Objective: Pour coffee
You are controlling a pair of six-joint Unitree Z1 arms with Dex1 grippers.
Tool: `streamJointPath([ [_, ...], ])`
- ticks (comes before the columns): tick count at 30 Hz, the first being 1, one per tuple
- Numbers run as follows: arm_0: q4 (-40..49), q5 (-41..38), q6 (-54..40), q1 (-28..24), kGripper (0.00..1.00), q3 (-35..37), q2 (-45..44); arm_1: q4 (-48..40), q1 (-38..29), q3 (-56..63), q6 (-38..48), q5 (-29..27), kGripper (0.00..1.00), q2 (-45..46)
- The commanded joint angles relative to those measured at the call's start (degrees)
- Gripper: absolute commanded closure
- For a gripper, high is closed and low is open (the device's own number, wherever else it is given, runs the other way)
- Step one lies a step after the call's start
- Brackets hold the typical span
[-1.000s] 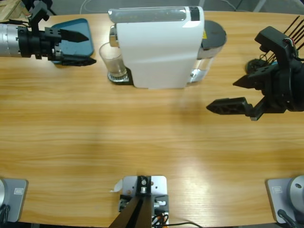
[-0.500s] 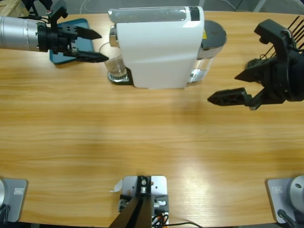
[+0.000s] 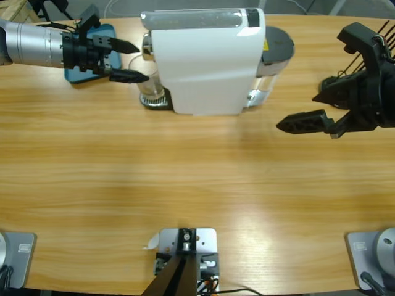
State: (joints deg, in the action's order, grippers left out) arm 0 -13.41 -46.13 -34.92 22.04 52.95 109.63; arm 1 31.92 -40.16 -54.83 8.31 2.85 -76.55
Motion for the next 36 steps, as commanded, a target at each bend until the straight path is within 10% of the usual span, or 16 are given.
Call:
streamJointPath([
  [1, -0.6, 3.2, -1.7, 1.2, 0.000, 0.1, 3.6, 0.2, 1.0, 0.0, -0.8, 1.2, 0.000, -1.6],
  [36, -0.2, 11.9, -2.1, 4.2, 0.000, 1.4, 4.9, -1.0, 2.7, -1.4, -2.1, 2.3, 0.000, -4.0],
])
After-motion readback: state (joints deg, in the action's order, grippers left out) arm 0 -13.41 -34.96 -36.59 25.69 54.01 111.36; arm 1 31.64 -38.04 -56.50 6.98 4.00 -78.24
